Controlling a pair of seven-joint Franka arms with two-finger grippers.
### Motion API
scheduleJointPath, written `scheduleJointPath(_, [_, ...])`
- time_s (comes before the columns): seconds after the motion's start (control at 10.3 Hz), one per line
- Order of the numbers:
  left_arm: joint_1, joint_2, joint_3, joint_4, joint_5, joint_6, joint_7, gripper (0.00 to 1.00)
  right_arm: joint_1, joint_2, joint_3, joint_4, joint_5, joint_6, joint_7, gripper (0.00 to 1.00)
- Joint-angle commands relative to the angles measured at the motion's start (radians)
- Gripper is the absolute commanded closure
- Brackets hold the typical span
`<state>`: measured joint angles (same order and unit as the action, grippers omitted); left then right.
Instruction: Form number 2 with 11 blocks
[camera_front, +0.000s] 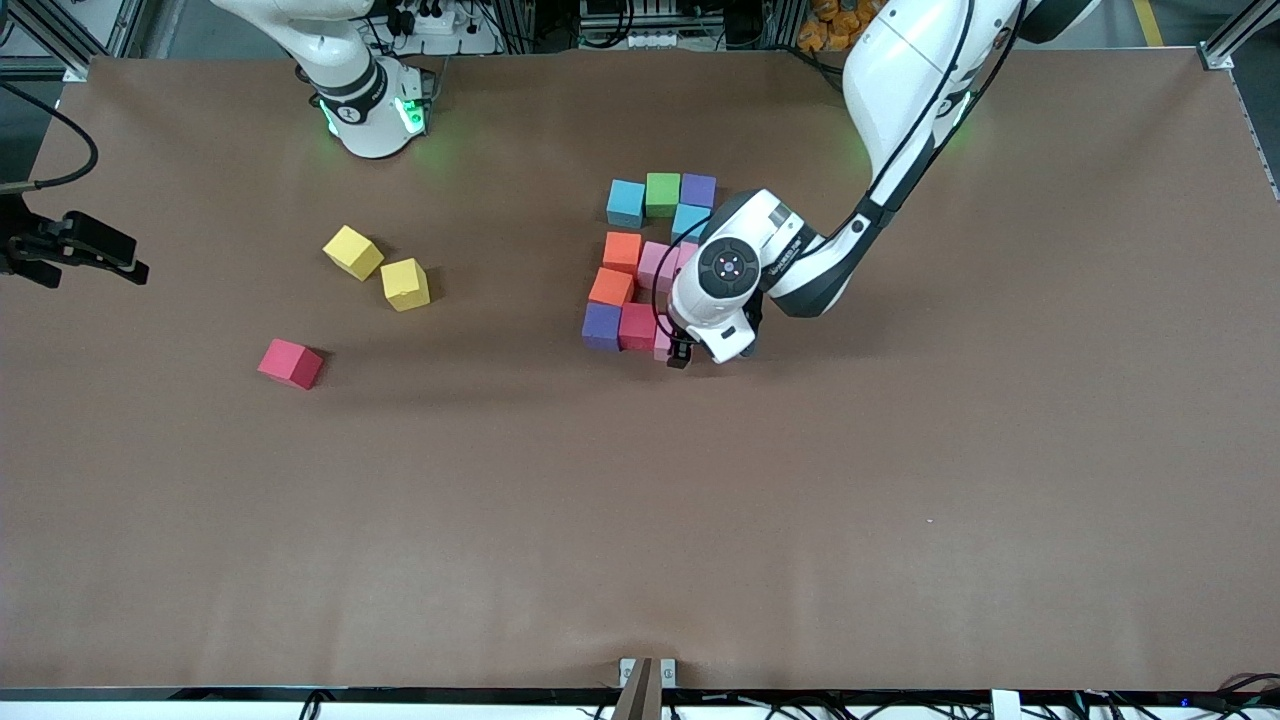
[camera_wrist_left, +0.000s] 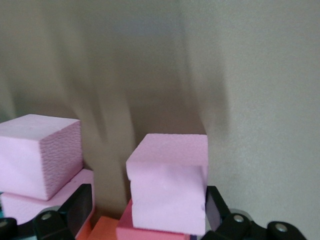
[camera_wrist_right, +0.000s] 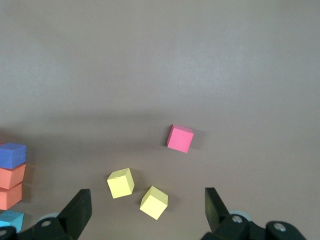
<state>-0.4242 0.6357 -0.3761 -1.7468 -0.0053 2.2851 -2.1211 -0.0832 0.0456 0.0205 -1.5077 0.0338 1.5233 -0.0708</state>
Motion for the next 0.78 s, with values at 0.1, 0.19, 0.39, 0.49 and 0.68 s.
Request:
scheduleJointPath(0.1, [0.059,-0.066,-0.081,-0.010,0.125,-0.081,-0.019,0.00,-0.018,0.014,0.013,0.029,-0.006,-0.017,0.005,0.00])
scheduleJointPath(0.19, [0.083,-0.083,-0.098,-0.010,0.142,-0.108,0.001,0.00,-0.018,0.014,0.013,0.030,-0.009,-0.017,0.005,0.00])
scheduleJointPath(0.39, [0.129,-0.137,-0.109,-0.004,0.143,-0.157,0.097,0.00,-0.018,0.014,0.013,0.029,-0.009,-0.017,0.005,0.00])
scheduleJointPath(0.49, [0.165,-0.172,-0.118,0.001,0.142,-0.180,0.154,0.00,-0.018,0.014,0.013,0.030,-0.009,-0.017,0.005,0.00])
scheduleJointPath(0.68, [0.263,-0.241,-0.161,0.001,0.142,-0.191,0.281,0.00,-0.018,0.014,0.013,0.029,-0.011,-0.017,0.005,0.00])
